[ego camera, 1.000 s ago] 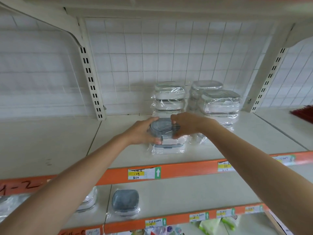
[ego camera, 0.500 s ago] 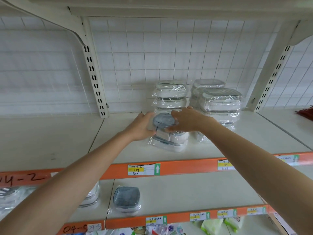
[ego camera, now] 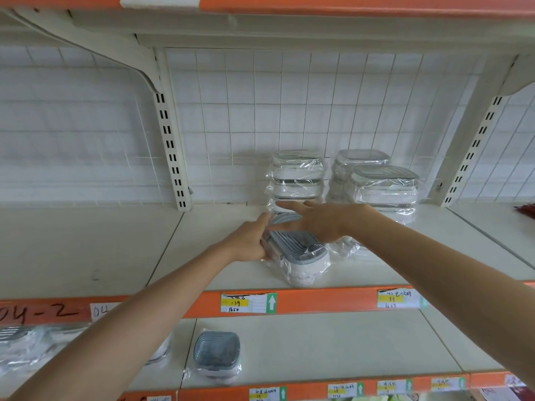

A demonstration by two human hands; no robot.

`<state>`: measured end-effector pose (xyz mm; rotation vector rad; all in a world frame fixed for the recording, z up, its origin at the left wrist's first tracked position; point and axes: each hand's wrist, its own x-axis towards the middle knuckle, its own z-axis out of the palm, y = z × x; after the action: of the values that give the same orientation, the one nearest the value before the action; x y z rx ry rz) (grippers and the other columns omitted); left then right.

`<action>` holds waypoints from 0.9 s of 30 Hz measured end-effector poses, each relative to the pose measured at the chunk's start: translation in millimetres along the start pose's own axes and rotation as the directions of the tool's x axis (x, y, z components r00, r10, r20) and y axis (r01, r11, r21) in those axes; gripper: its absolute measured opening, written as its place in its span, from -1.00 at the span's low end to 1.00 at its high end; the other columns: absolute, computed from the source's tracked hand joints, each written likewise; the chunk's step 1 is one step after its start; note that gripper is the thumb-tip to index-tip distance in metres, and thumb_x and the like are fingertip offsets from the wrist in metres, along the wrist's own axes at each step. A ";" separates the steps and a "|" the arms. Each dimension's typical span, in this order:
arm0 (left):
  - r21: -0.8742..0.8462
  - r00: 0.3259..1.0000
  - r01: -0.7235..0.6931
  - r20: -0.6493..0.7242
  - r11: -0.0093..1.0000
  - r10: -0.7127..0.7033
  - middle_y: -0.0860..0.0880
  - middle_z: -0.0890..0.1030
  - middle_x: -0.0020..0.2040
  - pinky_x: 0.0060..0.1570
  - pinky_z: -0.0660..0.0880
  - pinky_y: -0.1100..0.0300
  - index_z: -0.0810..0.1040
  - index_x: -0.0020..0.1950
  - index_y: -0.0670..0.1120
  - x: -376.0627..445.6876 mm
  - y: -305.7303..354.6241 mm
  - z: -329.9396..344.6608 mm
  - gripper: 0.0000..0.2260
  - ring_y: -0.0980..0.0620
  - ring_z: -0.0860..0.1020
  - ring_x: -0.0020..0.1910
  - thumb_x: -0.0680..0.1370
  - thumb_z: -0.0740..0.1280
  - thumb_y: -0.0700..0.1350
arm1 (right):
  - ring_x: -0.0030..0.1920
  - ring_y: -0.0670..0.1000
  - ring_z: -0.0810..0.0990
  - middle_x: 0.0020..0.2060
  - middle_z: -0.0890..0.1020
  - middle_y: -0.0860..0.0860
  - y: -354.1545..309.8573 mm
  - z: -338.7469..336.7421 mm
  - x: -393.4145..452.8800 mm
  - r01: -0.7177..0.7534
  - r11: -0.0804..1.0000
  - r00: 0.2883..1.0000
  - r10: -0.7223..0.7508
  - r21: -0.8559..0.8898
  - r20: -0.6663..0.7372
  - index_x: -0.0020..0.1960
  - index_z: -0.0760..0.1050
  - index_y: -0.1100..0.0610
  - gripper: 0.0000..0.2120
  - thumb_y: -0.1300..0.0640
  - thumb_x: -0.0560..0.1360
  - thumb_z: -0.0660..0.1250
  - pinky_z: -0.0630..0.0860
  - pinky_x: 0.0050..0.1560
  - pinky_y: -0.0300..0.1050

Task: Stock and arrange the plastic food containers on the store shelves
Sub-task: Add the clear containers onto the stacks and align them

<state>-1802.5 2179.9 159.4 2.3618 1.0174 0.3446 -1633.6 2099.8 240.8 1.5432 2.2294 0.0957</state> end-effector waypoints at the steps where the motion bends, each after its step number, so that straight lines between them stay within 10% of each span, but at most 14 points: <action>1: 0.001 1.000 0.007 -0.014 1.000 -0.007 -0.03 0.55 -0.08 -0.20 0.42 0.23 0.24 0.37 -0.08 0.4 -2.6 -0.2 -0.31 -0.03 0.56 -0.09 0.35 0.51 -0.23 | 0.51 0.11 -0.04 0.47 -0.35 -0.15 -0.1 0.7 0.1 0.012 1.000 1.000 -0.012 -0.002 0.002 0.42 -0.22 -0.42 -0.08 0.44 0.49 0.10 0.47 0.21 0.01; 6: 0.014 0.995 0.044 -0.095 0.999 -0.042 0.00 0.56 -0.22 -0.31 0.38 0.30 0.43 -0.04 -0.08 -1.9 -8.6 -2.2 -0.66 0.05 0.51 -0.24 0.34 0.53 -0.22 | 0.48 0.15 0.07 0.52 -0.08 -0.04 4.3 -7.6 3.8 -0.017 0.999 0.991 0.020 -0.027 0.129 0.42 -0.24 -0.40 -0.10 0.27 0.52 0.28 0.31 0.36 0.13; 12: 0.048 0.990 0.111 -0.096 0.993 -0.106 -0.16 0.61 -0.11 -0.48 0.28 0.45 0.44 0.15 -0.19 -2.0 -10.2 -5.6 -0.70 0.01 0.49 -0.27 0.43 0.36 -0.32 | 0.36 0.16 0.32 0.33 0.32 0.11 3.6 -32.3 13.4 -0.054 0.996 0.966 0.036 0.065 0.257 0.50 -0.11 -0.26 -0.06 0.01 0.39 0.48 0.31 0.33 0.05; 21: -0.098 0.958 0.279 -0.042 0.955 -0.284 0.00 0.58 -0.29 -0.33 0.45 0.28 0.55 -0.12 -0.09 -27.6 -40.0 -36.4 -0.76 0.11 0.54 -0.33 0.33 0.54 -0.27 | 0.44 0.07 0.20 0.50 0.10 0.01 3.1 -16.4 31.8 -0.056 0.994 0.995 0.047 0.096 0.089 0.25 0.43 0.24 -0.30 -0.29 0.36 0.37 0.28 0.37 -0.01; 24: -0.169 0.948 0.305 -0.043 0.937 -0.316 -0.05 0.61 -0.30 -0.33 0.51 0.27 0.55 -0.22 -0.08 -37.1 -47.5 -39.6 -0.78 0.08 0.56 -0.36 0.32 0.56 -0.27 | 0.07 0.08 0.48 0.05 0.49 -0.03 7.4 -0.9 36.1 -0.013 0.956 0.998 0.031 0.294 -0.057 -0.07 0.33 0.04 -0.54 -0.24 0.32 0.45 0.41 0.07 -0.06; 27: -0.187 0.947 0.300 -0.057 0.935 -0.315 -0.06 0.62 -0.30 -0.27 0.55 0.23 0.56 -0.25 -0.10 -41.9 -47.4 -38.2 -0.81 0.05 0.57 -0.34 0.32 0.55 -0.26 | -0.14 -0.07 0.45 -0.17 0.44 -0.15 4.3 4.4 39.7 -0.074 0.896 0.989 0.122 0.437 -0.082 -0.02 0.27 -0.01 -0.45 -0.34 0.27 0.42 0.37 -0.09 -0.08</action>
<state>-1875.6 2190.7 162.9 2.0051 1.3189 0.4010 -1639.7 2136.7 226.1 1.9200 2.3665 -0.3195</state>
